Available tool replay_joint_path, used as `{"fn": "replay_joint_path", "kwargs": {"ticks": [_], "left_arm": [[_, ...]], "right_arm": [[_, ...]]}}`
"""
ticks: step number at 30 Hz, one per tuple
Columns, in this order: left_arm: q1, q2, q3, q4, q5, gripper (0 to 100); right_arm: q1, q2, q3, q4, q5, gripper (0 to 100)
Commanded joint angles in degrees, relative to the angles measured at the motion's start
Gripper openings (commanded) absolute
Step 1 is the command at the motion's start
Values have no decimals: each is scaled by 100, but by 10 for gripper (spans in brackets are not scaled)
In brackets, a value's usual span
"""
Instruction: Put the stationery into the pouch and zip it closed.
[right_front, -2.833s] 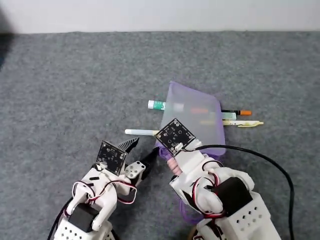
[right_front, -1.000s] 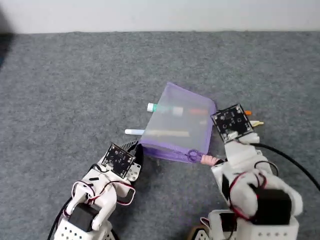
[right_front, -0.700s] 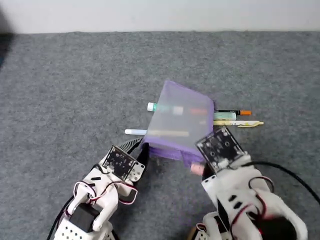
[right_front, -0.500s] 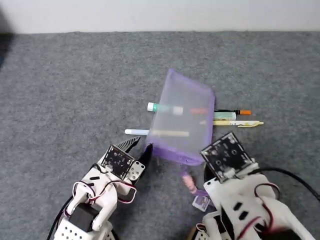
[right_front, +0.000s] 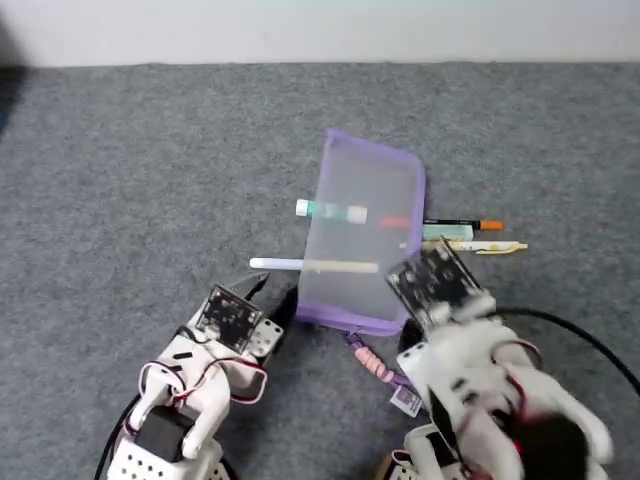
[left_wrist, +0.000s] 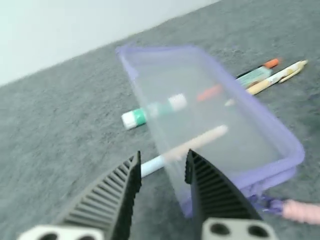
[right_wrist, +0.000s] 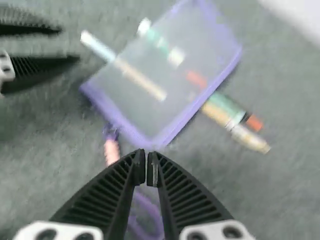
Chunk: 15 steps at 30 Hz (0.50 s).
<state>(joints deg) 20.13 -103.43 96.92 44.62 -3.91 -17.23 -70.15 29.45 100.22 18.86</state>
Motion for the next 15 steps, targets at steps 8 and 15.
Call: {"fn": "replay_joint_path", "kwargs": {"ticks": [8,15], "left_arm": [[-1574,-70,-479,281,-18,160],[-1899,-79,-470,264,659,260]], "right_arm": [[-75,1877,1600,-760,-677,97],[-716,3310,1626,-1587,-677,176]]}}
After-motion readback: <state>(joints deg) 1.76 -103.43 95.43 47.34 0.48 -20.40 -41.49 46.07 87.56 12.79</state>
